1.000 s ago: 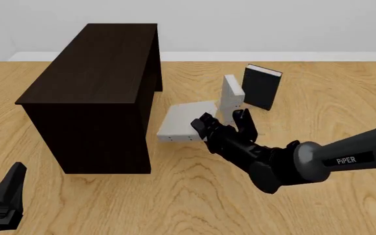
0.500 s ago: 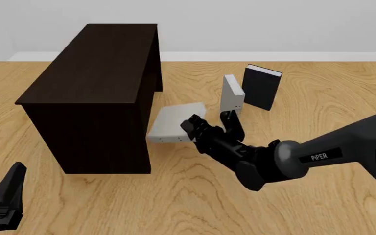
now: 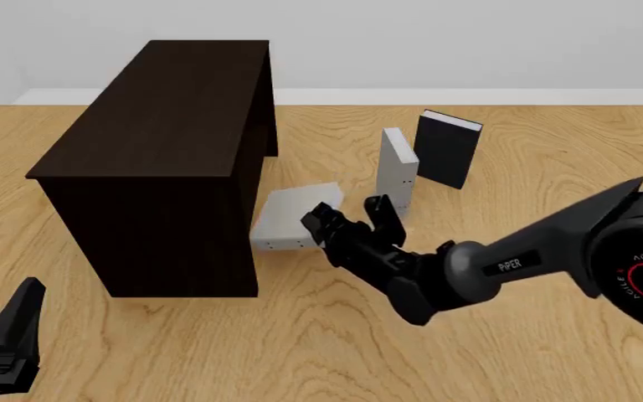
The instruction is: Pick up the book on the right and place it under the cabinet shelf.
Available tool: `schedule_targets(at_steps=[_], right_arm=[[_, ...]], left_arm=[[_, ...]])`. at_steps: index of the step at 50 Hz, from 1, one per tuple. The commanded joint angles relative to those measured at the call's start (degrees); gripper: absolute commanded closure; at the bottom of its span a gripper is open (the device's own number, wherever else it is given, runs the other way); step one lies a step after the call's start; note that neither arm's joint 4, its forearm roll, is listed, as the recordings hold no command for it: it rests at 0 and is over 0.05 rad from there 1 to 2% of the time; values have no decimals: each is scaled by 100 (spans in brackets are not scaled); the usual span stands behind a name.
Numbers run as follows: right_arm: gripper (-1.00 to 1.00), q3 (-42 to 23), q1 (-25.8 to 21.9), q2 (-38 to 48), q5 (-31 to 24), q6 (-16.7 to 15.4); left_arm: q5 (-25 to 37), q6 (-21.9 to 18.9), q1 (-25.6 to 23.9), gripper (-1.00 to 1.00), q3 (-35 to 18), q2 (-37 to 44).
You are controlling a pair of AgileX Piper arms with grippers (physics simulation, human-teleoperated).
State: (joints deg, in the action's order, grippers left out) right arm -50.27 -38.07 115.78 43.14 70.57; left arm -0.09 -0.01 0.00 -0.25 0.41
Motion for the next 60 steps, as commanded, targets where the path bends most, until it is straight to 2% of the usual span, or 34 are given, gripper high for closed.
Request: schedule_targets(at_steps=[1,26,60], right_arm=[[100,-258,29,160,36,120],[100,-796,-259,513,-160,149],[100,-1513,-402,1226,-342,182]], left_arm=[[0,0,0,-100,0,0],[0,0,0,-100,0,0],[0,0,0,-100,0,0]])
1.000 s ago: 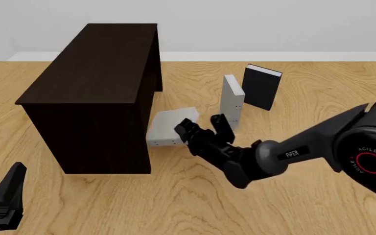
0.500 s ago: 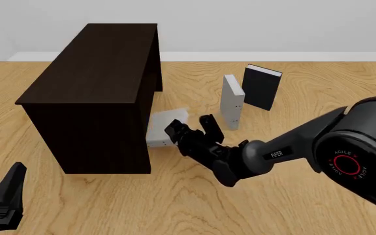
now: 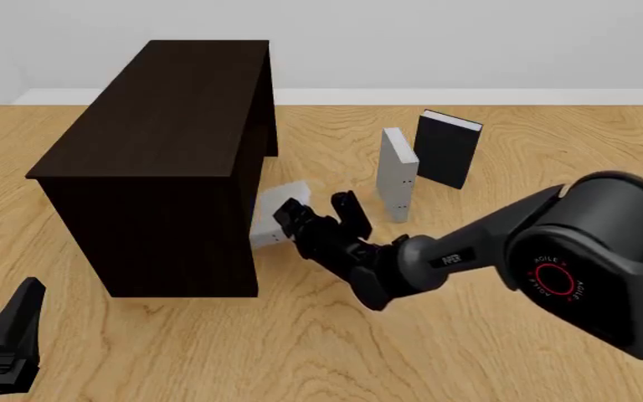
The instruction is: Pick up the book on the right and place it under the cabinet shelf.
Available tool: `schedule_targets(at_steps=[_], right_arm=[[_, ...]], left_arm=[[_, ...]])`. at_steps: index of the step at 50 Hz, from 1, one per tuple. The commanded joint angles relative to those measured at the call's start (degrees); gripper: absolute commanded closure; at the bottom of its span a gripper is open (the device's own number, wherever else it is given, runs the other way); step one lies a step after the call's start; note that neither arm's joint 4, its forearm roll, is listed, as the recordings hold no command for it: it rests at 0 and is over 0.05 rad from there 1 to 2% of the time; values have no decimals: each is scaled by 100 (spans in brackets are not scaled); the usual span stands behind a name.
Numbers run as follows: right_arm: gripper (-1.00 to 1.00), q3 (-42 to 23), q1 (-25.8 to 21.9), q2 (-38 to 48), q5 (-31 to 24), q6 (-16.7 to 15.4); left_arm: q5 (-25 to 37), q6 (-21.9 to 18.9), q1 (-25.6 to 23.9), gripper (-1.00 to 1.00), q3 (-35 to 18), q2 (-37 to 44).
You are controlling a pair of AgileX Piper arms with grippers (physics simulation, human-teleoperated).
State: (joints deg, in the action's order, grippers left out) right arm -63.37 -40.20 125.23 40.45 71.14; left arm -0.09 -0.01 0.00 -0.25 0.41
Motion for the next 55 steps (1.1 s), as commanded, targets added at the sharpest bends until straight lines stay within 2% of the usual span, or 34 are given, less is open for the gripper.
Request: schedule_targets(at_steps=[1,17,18,36,55], right_arm=[[100,-217,-188,292,-81,120],[100,-259,-131,325,-96,79],[-100,-253,-137,319,-94,85],[-100,-194,16,133,-230,-84],[-100,357,466,-312,-440,-470]], left_arm=[[0,0,0,-100,0,0],[0,0,0,-100,0,0],[0,0,0,-100,0,0],[0,0,0,-100,0,0],[0,0,0,-100,0,0]])
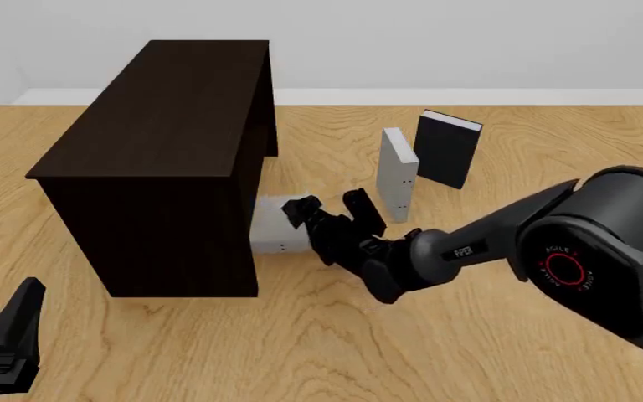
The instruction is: Pick up the book on the right and place it under the cabinet shelf.
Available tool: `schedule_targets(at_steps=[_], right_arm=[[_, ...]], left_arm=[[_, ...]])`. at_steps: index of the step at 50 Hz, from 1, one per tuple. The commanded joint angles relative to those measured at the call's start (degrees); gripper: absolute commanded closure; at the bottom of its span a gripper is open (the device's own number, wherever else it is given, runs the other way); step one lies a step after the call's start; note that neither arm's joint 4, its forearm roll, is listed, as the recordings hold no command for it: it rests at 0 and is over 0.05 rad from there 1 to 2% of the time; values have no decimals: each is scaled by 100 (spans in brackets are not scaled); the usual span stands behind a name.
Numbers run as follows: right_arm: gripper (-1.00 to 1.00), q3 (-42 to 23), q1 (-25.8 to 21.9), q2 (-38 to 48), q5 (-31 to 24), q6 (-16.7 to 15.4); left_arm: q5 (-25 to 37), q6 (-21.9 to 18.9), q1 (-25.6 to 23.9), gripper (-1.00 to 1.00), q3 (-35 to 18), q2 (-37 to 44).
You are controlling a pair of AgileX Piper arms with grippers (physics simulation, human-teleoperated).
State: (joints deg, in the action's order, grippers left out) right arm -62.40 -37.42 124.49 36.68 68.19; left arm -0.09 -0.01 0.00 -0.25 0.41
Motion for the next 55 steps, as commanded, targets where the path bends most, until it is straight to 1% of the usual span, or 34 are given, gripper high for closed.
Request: schedule_targets(at_steps=[1,18,20,21,22,23,24,27,29,30,31,32,33,34,36,37,38,39,40,41,42,43,44,46,47,48,49,50,51,52,54,55], right_arm=[[-100,277,202,-252,-71,-180],[-100,648,314,-702,-218,-436],[-100,671,358,-869,-352,-671],[-100,747,341,-892,-289,-580],[-100,780,353,-932,-299,-585],[-100,767,394,-1001,-370,-701],[-100,758,451,-1125,-479,-899],[-100,829,433,-1188,-487,-878],[-100,762,581,-1341,-683,-1230],[-100,729,673,-1468,-806,-1516],[-100,721,733,-1495,-873,-1593],[-100,720,733,-1495,-874,-1593],[-100,687,861,-1627,-1023,-1915],[-100,738,869,-1728,-986,-1993],[-100,758,827,-1761,-992,-1981],[-100,772,888,-1911,-1095,-2229],[-100,791,865,-1915,-1097,-2206],[-100,803,866,-1945,-1112,-2259],[-100,792,890,-1993,-1179,-2412],[-100,797,950,-2112,-1264,-2718],[-100,832,942,-2233,-1272,-2940],[-100,878,884,-2226,-1262,-2849],[-100,862,862,-2207,-1356,-2876],[-100,855,870,-2337,-1479,-3207],[-100,826,966,-2407,-1616,-3503],[-100,800,899,-2430,-1673,-3615],[-100,774,934,-2448,-1790,-3751],[-100,801,942,-2537,-1796,-3860],[-100,805,903,-2549,-1817,-3803],[-100,749,898,-2522,-1962,-3866],[-100,731,884,-2507,-2007,-3866],[-100,716,861,-2517,-2059,-3952]], left_arm=[[0,0,0,-100,0,0],[0,0,0,-100,0,0],[0,0,0,-100,0,0],[0,0,0,-100,0,0],[0,0,0,-100,0,0],[0,0,0,-100,0,0],[0,0,0,-100,0,0],[0,0,0,-100,0,0],[0,0,0,-100,0,0],[0,0,0,-100,0,0],[0,0,0,-100,0,0],[0,0,0,-100,0,0],[0,0,0,-100,0,0],[0,0,0,-100,0,0],[0,0,0,-100,0,0],[0,0,0,-100,0,0],[0,0,0,-100,0,0],[0,0,0,-100,0,0],[0,0,0,-100,0,0],[0,0,0,-100,0,0],[0,0,0,-100,0,0],[0,0,0,-100,0,0],[0,0,0,-100,0,0],[0,0,0,-100,0,0],[0,0,0,-100,0,0],[0,0,0,-100,0,0],[0,0,0,-100,0,0],[0,0,0,-100,0,0],[0,0,0,-100,0,0],[0,0,0,-100,0,0],[0,0,0,-100,0,0],[0,0,0,-100,0,0]])
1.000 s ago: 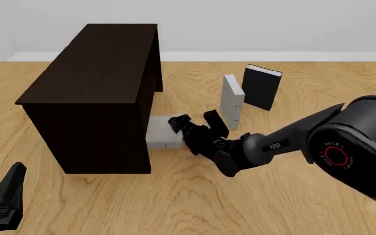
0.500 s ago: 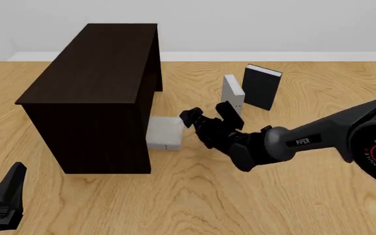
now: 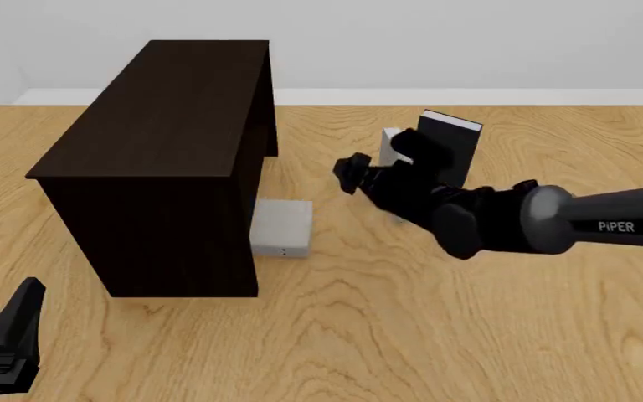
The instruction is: Pick up the book on the right and place it under the cabinet shelf.
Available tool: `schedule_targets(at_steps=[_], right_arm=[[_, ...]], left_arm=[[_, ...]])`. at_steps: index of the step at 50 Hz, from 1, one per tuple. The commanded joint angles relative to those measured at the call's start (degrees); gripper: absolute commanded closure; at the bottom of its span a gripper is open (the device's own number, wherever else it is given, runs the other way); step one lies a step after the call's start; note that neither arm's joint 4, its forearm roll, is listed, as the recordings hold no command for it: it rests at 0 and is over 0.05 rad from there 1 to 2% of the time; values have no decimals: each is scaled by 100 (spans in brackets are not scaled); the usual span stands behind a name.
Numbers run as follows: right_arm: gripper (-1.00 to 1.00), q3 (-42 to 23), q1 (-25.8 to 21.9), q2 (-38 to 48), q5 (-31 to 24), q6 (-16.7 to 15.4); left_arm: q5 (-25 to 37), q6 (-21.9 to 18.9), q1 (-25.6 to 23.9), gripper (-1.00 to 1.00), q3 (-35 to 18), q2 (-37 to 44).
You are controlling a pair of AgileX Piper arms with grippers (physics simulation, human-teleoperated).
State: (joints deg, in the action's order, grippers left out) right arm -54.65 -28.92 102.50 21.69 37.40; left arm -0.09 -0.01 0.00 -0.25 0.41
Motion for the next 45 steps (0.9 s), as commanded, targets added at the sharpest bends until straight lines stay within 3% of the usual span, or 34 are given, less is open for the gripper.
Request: schedule_targets(at_steps=[1,3,8,9,10,16,17,18,20,33,40,42,45], right_arm=[[-100,-69,37,-330,-626,-984],[-100,-73,33,-354,-676,-1149],[-100,-36,176,-504,-833,-1915],[-100,-35,176,-505,-833,-1915],[-100,47,244,-653,-817,-2229],[-100,166,227,-808,-1002,-2275],[-100,364,179,-1030,-799,-2345],[-100,272,152,-888,-1023,-2360],[-100,359,204,-911,-1035,-2208],[-100,476,268,-734,-956,-2238],[-100,429,302,-506,-926,-2412],[-100,336,285,-379,-936,-2590],[-100,296,362,-294,-898,-2570]], left_arm=[[0,0,0,-100,0,0],[0,0,0,-100,0,0],[0,0,0,-100,0,0],[0,0,0,-100,0,0],[0,0,0,-100,0,0],[0,0,0,-100,0,0],[0,0,0,-100,0,0],[0,0,0,-100,0,0],[0,0,0,-100,0,0],[0,0,0,-100,0,0],[0,0,0,-100,0,0],[0,0,0,-100,0,0],[0,0,0,-100,0,0]])
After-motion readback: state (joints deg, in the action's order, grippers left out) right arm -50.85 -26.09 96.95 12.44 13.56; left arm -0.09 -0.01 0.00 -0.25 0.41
